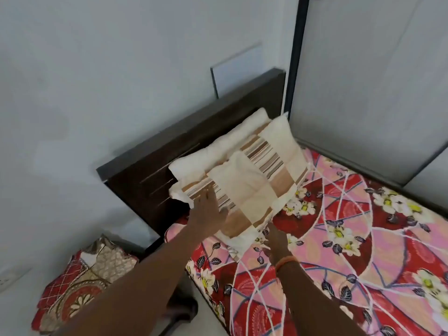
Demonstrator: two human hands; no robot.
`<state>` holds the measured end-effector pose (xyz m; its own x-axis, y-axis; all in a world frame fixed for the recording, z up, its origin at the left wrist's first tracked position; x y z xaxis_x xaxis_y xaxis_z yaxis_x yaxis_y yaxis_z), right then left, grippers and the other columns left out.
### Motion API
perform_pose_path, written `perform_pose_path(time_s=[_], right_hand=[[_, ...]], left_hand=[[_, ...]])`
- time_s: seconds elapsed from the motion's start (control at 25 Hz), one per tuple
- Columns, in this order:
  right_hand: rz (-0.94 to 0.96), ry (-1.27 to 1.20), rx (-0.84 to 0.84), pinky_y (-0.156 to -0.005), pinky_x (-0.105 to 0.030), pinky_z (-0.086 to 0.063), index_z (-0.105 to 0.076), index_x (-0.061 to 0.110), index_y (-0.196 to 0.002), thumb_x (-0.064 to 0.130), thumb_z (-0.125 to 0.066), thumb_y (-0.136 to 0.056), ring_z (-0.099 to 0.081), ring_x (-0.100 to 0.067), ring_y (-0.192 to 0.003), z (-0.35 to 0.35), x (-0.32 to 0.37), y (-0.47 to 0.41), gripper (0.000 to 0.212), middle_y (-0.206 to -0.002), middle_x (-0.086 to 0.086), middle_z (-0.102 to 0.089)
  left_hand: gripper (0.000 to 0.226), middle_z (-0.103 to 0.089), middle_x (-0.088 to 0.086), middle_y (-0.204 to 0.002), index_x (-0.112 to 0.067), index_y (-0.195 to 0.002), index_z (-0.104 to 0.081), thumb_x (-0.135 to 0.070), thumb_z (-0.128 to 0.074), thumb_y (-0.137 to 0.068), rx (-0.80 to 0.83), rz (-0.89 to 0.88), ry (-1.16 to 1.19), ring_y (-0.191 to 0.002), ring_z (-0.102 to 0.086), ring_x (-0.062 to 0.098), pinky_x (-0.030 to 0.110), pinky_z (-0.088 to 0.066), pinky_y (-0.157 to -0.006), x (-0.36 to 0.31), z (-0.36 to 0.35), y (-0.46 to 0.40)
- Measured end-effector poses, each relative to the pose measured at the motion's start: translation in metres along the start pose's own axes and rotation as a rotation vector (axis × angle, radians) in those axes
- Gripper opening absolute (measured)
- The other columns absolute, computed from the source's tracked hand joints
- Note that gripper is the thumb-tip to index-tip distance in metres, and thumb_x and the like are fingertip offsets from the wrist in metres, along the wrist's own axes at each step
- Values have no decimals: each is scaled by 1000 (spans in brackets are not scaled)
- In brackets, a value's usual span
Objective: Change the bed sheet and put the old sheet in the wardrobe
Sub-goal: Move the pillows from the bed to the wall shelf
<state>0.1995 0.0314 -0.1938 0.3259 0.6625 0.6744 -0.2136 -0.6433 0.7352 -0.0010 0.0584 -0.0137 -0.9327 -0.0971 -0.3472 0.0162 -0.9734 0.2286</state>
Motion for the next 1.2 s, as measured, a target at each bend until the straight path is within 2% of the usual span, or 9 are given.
perform_pose_path(time_s=[0.12,0.24,0.4,0.52,0.6,0.88,1.04,1.16,1.2], right_hand=[[-72,-59,-62,-65,-32,-43,-59,2,-109,45,-57,-91,-48,-20,-69,-29,5,-85,46,-81,-5,-55],[-85,-146,-115,-53,-28,-49,-53,1,-122,59,-65,-78,-66,-30,-83,-42,1,-156,74,-109,-18,-65],[-188,-235,-28,-42,-26,-48,-59,7,-116,59,-72,-77,-60,-16,-51,-45,-19,-196,66,-90,-12,-64],[-214,-242,-5,-61,-38,-58,-67,9,-110,55,-84,-63,-70,-26,-72,-35,-20,-201,68,-98,-12,-71],[-169,-244,-36,-71,-43,-60,-68,9,-110,39,-81,-75,-71,-30,-86,-21,-10,-193,48,-99,-12,-73],[-9,-264,-138,-68,-43,-60,-63,8,-116,19,-73,-85,-69,-33,-93,65,36,-56,34,-105,-13,-72],[129,-221,-301,-48,-32,-56,-66,1,-101,10,-77,-80,-68,-28,-75,127,33,54,25,-91,-15,-71],[207,-240,-486,-62,-43,-61,-68,-5,-94,8,-81,-73,-70,-32,-77,189,1,146,28,-90,-23,-72],[227,-267,-532,-58,-39,-60,-69,-4,-90,6,-80,-74,-70,-30,-73,210,-15,178,22,-86,-21,-72]], left_hand=[[89,-4,18,-163,-12,-156,-1,-54,-49,-94,-6,16,-141,-150,-1,38,49,-13,-120,15,-27,-111],[102,4,16,-164,-19,-157,1,-69,-52,-85,0,26,-197,-150,7,38,53,-6,-120,34,-58,-191],[121,-28,18,-155,-7,-153,-14,-71,-71,-67,12,71,-94,-141,-32,38,52,-34,-111,58,-89,-226],[113,-56,11,-129,-13,-136,-40,-78,-75,-50,49,144,-74,-117,-56,32,46,-48,-97,67,-87,-232],[101,-64,5,-122,-16,-128,-51,-69,-83,-49,136,170,72,-110,-61,26,40,-52,-91,67,-87,-225],[104,-65,2,-117,-13,-126,-55,-48,-91,-34,337,200,501,-109,-61,22,36,-54,-91,14,-82,-131],[77,-66,10,-116,-3,-124,-59,-11,-93,-55,459,141,686,-103,-61,23,28,-51,-85,-16,-74,-51],[66,-69,11,-109,-2,-121,-59,-8,-90,-62,517,28,640,-97,-65,24,29,-54,-79,-49,-84,16],[70,-69,10,-109,-2,-121,-59,-12,-92,-61,536,-17,618,-98,-65,25,33,-55,-83,-63,-93,40]])
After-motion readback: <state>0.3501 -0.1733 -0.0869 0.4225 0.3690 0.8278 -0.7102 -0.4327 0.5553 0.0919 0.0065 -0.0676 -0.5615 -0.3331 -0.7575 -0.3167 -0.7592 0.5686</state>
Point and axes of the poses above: each hand's wrist, its own y-axis away from the middle knuckle, its own z-axis out of the back of the hand, x = y × z, the point moved 6 cm from there along -y, towards the middle knuckle
